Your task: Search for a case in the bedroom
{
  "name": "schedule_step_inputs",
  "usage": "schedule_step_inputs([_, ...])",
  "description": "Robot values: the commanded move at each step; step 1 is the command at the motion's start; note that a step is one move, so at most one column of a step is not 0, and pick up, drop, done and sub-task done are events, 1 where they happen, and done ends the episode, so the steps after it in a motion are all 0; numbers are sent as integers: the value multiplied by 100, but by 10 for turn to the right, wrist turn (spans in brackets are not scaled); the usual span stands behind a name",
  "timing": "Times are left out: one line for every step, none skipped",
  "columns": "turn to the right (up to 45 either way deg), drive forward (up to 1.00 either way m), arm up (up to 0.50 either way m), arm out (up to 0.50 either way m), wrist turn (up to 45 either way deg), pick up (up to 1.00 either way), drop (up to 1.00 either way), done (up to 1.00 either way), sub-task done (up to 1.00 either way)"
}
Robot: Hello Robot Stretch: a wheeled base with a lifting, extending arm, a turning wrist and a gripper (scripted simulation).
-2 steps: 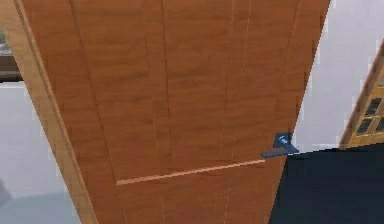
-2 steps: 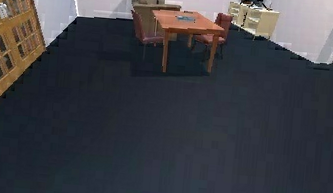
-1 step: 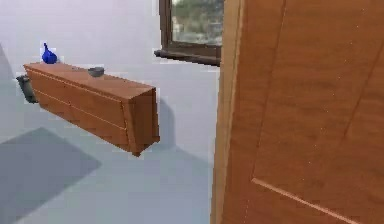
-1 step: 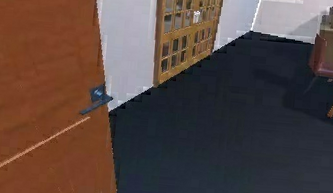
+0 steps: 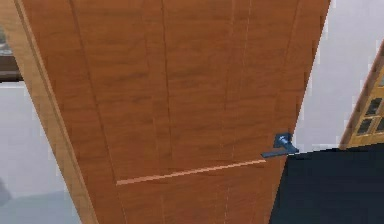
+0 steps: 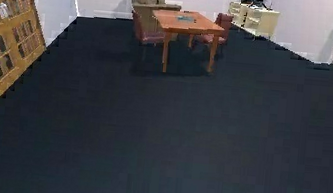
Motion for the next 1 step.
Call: schedule_step_inputs([-270,0,0,0,0,0,0,0,0])
